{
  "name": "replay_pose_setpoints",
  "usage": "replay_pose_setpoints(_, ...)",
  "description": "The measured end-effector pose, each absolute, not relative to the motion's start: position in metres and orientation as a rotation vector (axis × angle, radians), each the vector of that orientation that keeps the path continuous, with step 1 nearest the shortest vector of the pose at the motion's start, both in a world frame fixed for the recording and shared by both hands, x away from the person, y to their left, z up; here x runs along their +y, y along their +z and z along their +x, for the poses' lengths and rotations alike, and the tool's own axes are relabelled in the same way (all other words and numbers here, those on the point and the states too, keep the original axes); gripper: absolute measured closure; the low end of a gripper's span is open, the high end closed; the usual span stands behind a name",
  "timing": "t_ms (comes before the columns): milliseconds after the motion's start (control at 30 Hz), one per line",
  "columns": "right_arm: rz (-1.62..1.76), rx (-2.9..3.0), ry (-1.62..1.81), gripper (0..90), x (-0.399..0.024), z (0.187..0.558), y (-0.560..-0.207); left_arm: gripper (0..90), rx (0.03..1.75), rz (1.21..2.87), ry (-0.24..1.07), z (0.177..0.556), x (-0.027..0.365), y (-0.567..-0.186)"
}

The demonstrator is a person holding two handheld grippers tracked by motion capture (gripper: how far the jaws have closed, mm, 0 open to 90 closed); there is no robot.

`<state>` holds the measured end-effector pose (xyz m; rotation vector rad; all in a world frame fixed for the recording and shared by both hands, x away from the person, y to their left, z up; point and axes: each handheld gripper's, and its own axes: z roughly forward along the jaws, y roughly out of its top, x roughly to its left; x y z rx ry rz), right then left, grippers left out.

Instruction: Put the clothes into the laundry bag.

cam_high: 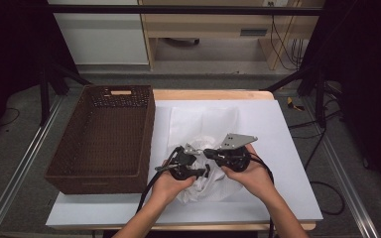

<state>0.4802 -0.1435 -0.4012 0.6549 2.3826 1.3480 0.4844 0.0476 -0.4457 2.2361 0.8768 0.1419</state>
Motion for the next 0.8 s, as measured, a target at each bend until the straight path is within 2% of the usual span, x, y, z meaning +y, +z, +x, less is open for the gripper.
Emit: replay_pose_setpoints(800,0.722,2.36,1.366,88.8,-0.1497,0.4846,-0.4079,71.5,0.906,2.153,0.203,0.4923,0.0422,-0.4393)
